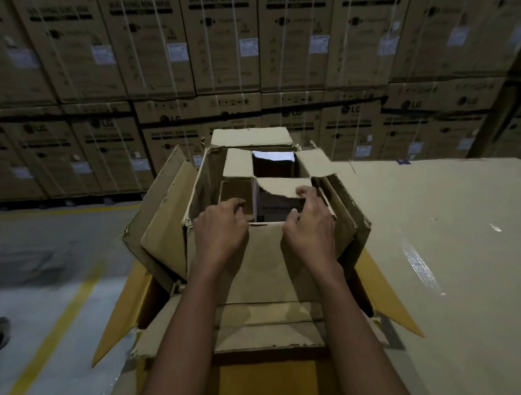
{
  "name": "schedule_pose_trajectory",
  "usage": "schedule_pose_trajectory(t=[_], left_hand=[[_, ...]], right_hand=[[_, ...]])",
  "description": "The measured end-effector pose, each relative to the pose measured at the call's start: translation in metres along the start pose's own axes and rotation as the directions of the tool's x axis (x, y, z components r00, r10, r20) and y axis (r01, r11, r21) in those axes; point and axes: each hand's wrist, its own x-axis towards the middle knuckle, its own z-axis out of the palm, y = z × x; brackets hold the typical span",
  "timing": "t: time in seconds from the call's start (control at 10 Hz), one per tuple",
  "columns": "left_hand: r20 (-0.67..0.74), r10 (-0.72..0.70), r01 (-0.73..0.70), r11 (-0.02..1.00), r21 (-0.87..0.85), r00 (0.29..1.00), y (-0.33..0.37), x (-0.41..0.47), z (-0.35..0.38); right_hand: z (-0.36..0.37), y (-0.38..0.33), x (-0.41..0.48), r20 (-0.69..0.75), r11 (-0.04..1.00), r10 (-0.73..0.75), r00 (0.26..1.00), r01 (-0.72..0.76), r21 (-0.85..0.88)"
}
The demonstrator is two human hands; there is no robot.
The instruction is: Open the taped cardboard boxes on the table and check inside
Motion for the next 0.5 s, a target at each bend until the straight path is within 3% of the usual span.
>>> schedule_pose_trajectory(t=[0.2, 0.4, 0.5], left_hand=[[-0.080, 0.035, -0.048, 0.984, -0.169, 0.996, -0.003, 0.002, 0.009], [-0.254, 0.257, -0.309, 0.932, -0.192, 0.933, 0.013, -0.002, 0.009], [-0.142, 0.317, -0.329, 0.942, -0.070, 0.938, 0.026, 0.004, 0.005]], right_hand=[[0.000, 0.001, -0.004, -0.089, 0.999, -0.037, 0.995, 0.039, 0.014], [-0.012, 0.001, -0.004, -0.329, 0.995, -0.093, 0.940, 0.081, -0.049], [-0.023, 0.000, 0.009, -0.304, 0.990, -0.131, 0.944, 0.138, 0.003]])
